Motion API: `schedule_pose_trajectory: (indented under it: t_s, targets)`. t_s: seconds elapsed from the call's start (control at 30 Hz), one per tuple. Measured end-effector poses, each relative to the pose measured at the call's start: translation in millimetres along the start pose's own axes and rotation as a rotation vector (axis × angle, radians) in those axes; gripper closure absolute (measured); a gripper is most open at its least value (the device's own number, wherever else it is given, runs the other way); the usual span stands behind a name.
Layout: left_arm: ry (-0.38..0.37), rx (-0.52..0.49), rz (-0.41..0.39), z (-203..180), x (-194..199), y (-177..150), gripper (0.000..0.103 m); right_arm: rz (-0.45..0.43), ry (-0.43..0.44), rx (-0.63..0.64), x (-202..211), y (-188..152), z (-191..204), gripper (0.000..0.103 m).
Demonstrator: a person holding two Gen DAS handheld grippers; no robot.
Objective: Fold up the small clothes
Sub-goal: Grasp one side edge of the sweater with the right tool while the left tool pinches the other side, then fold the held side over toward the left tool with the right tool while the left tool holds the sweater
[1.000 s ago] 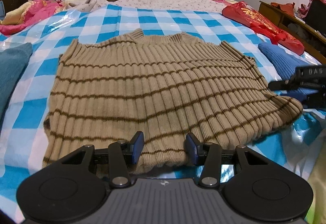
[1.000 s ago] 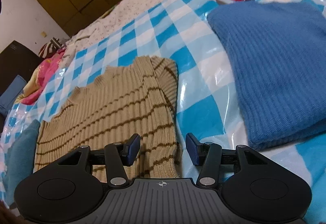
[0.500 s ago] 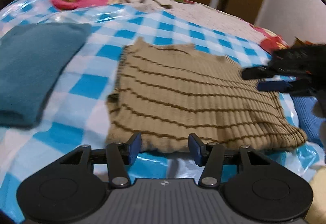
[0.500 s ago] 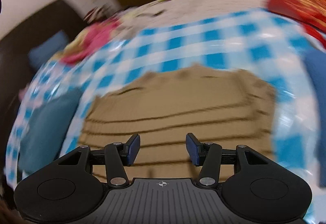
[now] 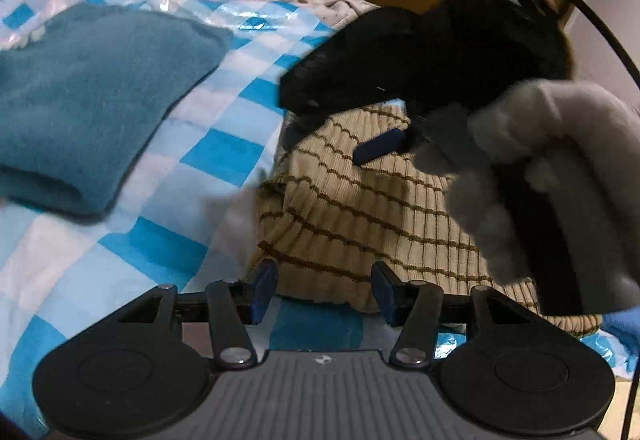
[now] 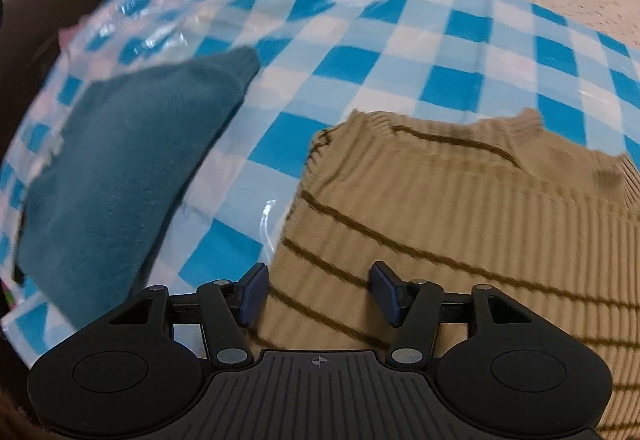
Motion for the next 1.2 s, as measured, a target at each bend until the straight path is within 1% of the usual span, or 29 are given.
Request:
schedule_pose_trajectory:
  t_s: [0.07, 0.13, 0.17, 0.23, 0.3, 0.37, 0.43, 0.47, 0.5, 0.53, 0.57, 0.6, 0.63, 0.67, 0.73, 0.77, 0.8, 0.83, 0.9, 1.03, 1.13, 1.2]
  targets:
    - [-0.004, 0.016, 0.020, 2.3, -4.7, -1.0, 0.038, 0.017, -0.033, 0.028, -8.2, 3.9, 6.2, 0.034]
    - [-0.004, 0.021, 0.052, 2.5, -11.3, -3.3, 0.028, 0.036, -0.072, 0.059, -16.1, 4.8, 12.0, 0.030]
    - [-0.006, 0.023, 0.070, 2.3, -14.3, -5.4, 0.026, 0.044, -0.097, 0.080, -20.6, 4.7, 14.3, 0.029]
    - [-0.012, 0.030, 0.098, 2.3, -19.6, -8.8, 0.026, 0.064, -0.153, 0.127, -29.6, 3.9, 16.7, 0.029]
    - [-0.018, 0.039, 0.098, 2.5, -20.3, -8.6, 0.026, 0.078, -0.202, 0.180, -37.8, 1.1, 18.8, 0.028]
    - [-0.023, 0.047, 0.096, 3.0, -20.2, -9.0, 0.026, 0.084, -0.229, 0.209, -41.4, 0.1, 21.4, 0.027]
    - [-0.028, 0.052, 0.094, 2.7, -19.6, -9.5, 0.026, 0.088, -0.239, 0.228, -41.1, 0.9, 22.5, 0.033]
    - [-0.030, 0.054, 0.095, 2.9, -20.2, -9.6, 0.026, 0.088, -0.249, 0.240, -39.5, 1.0, 21.3, 0.038]
    - [-0.031, 0.054, 0.097, 3.0, -20.8, -9.8, 0.026, 0.086, -0.257, 0.245, -37.3, 1.3, 19.5, 0.047]
    - [-0.033, 0.054, 0.096, 3.0, -21.5, -9.7, 0.027, 0.085, -0.249, 0.241, -34.6, 1.4, 17.3, 0.053]
    - [-0.039, 0.055, 0.096, 2.1, -22.1, -9.5, 0.027, 0.081, -0.232, 0.230, -31.0, 1.6, 14.1, 0.056]
    - [-0.045, 0.058, 0.096, 1.7, -22.6, -9.6, 0.029, 0.074, -0.219, 0.216, -27.0, 2.0, 10.4, 0.063]
    - [-0.048, 0.064, 0.095, 1.9, -23.0, -9.4, 0.032, 0.066, -0.205, 0.194, -23.1, 2.5, 7.0, 0.070]
    - [-0.050, 0.071, 0.095, 2.0, -23.3, -9.2, 0.036, 0.057, -0.185, 0.170, -19.7, 2.9, 4.3, 0.072]
    - [-0.058, 0.088, 0.093, 3.6, -23.1, -8.7, 0.048, 0.033, -0.134, 0.109, -10.2, 4.1, -1.6, 0.079]
    - [-0.065, 0.093, 0.092, 3.5, -22.7, -8.8, 0.050, 0.018, -0.112, 0.083, -5.1, 4.5, -4.1, 0.080]
    - [-0.069, 0.094, 0.088, 2.2, -22.7, -7.9, 0.057, 0.005, -0.095, 0.064, -0.3, 4.3, -5.6, 0.082]
    - [-0.076, 0.088, 0.083, 2.1, -22.8, -6.0, 0.066, -0.008, -0.080, 0.049, 5.2, 4.4, -7.7, 0.082]
    - [-0.088, 0.060, 0.068, -4.7, -20.2, -8.6, 0.072, -0.041, -0.048, 0.021, 19.1, 4.3, -13.4, 0.083]
    - [-0.108, -0.031, 0.005, -22.0, -5.7, -3.9, 0.075, -0.109, 0.012, -0.041, 49.0, 3.5, -30.5, 0.083]
    - [-0.125, -0.120, -0.038, -45.9, 1.1, 1.2, 0.075, -0.171, 0.052, -0.112, 77.7, 1.3, -55.4, 0.084]
    - [-0.158, -0.172, -0.049, -65.9, -0.1, 6.4, 0.075, -0.211, 0.071, -0.164, 96.6, -1.5, -76.3, 0.084]
Point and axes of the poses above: each gripper's, at about its wrist camera, not at the fingertips, and x roughly against the way its jaws point, z to its left, y to its top, the point moved 9 cm from there along -x, roughly the way its jaws point, and after that the axes turned 6 degrees about y, right-handed, at the moved point
